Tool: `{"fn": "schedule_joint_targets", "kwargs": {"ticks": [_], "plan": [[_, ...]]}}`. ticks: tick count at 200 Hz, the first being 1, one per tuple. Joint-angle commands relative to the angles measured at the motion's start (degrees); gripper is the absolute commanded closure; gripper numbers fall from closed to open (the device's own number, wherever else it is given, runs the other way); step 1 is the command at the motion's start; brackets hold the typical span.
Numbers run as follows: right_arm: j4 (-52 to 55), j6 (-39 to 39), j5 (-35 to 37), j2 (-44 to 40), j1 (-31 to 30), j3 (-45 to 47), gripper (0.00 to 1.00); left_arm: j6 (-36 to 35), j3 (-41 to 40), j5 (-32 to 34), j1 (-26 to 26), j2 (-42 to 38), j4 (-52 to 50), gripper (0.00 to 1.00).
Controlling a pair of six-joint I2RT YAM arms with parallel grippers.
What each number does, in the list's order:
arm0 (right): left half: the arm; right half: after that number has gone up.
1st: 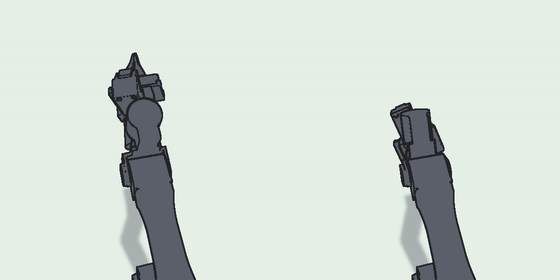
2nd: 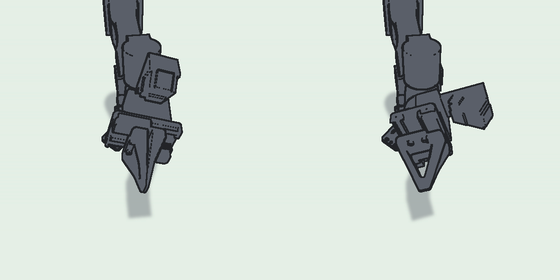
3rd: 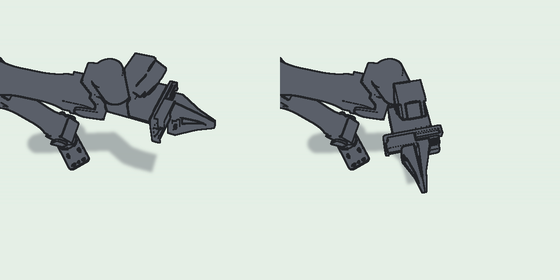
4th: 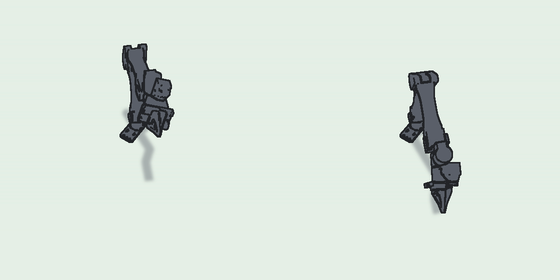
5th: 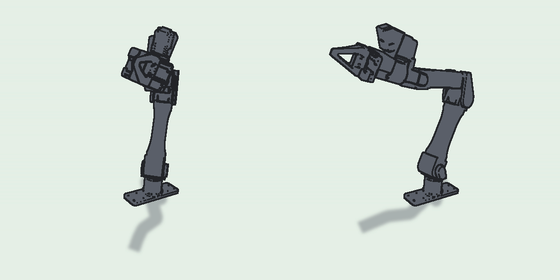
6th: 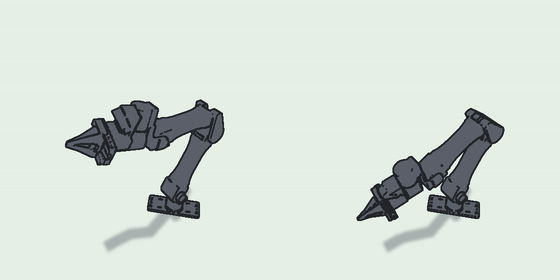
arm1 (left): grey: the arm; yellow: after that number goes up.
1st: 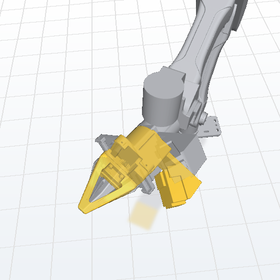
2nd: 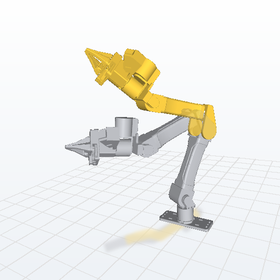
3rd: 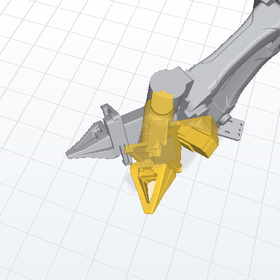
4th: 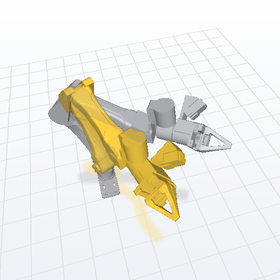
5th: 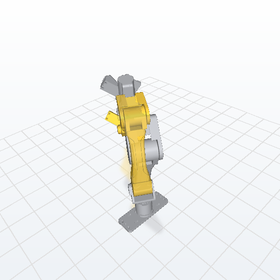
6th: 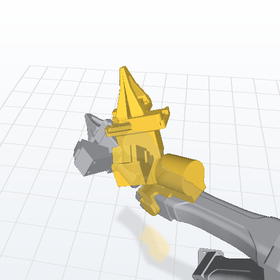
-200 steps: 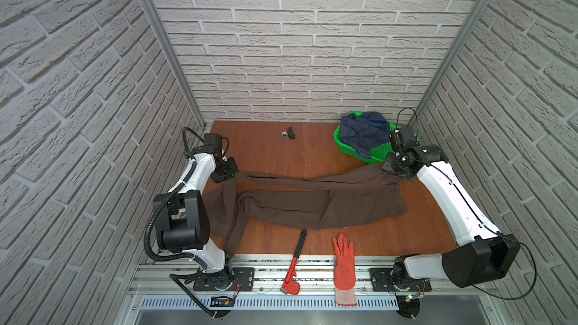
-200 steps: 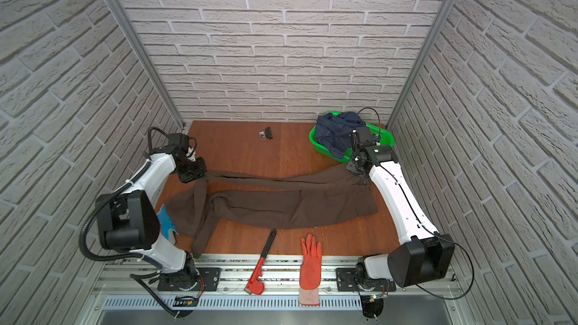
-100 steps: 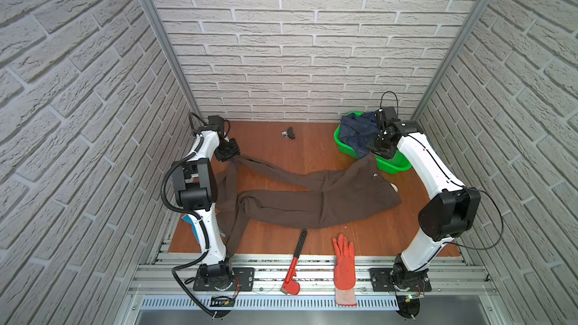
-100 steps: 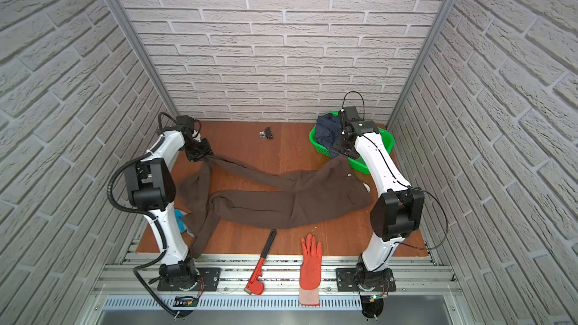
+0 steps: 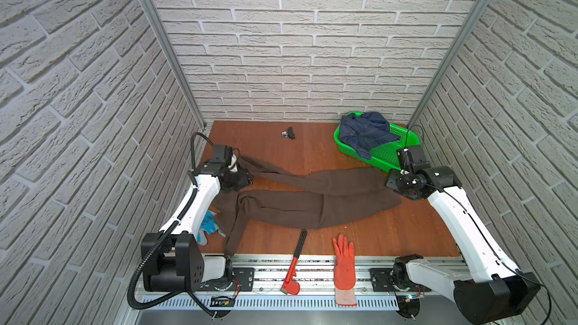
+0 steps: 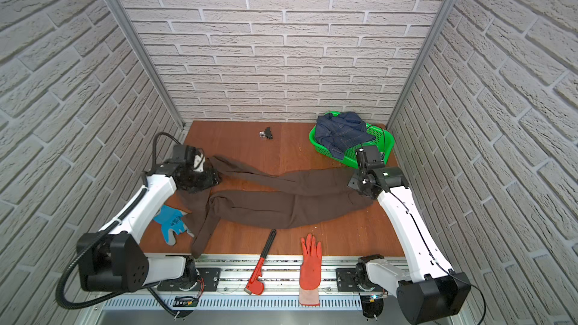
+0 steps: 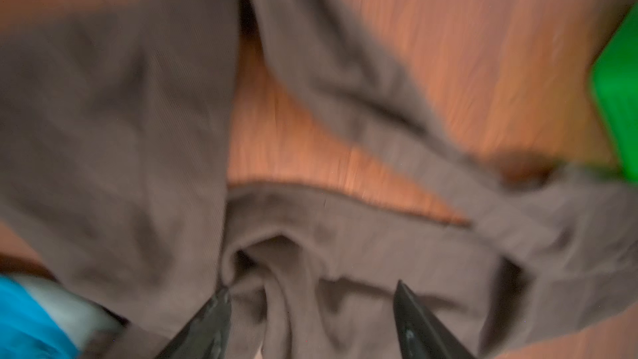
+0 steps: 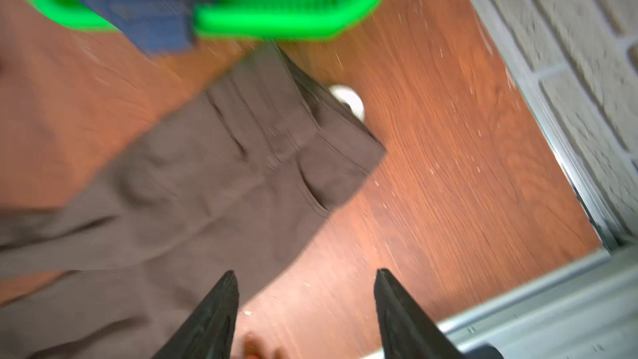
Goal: Fold and stack the trousers
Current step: Flatten out the trousers at the center of the table.
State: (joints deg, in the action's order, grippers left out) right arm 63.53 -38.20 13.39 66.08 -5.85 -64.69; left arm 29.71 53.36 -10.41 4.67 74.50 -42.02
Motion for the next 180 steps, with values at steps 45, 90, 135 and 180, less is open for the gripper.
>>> {"fn": "schedule_joint_targets", "kwargs": {"ticks": [45,90,135,180], "plan": [[-8.29,-2.46,0.19,3.35,1.56,12.38,0.34,9.08,-13.94,2.68,3.24,-3.80,9.70,0.22],[-16.93,-1.02,-3.62,6.19,5.36,16.45,0.34,9.58,-17.37,1.22,3.25,-0.37,14.16,0.21],[-22.96,-0.21,-8.03,10.59,8.33,18.85,0.37,9.36,-17.36,0.87,3.29,1.65,16.12,0.54],[-26.37,-0.04,-10.34,13.69,10.59,21.73,0.40,8.19,-14.29,1.65,3.11,-2.44,11.44,0.80]]}}
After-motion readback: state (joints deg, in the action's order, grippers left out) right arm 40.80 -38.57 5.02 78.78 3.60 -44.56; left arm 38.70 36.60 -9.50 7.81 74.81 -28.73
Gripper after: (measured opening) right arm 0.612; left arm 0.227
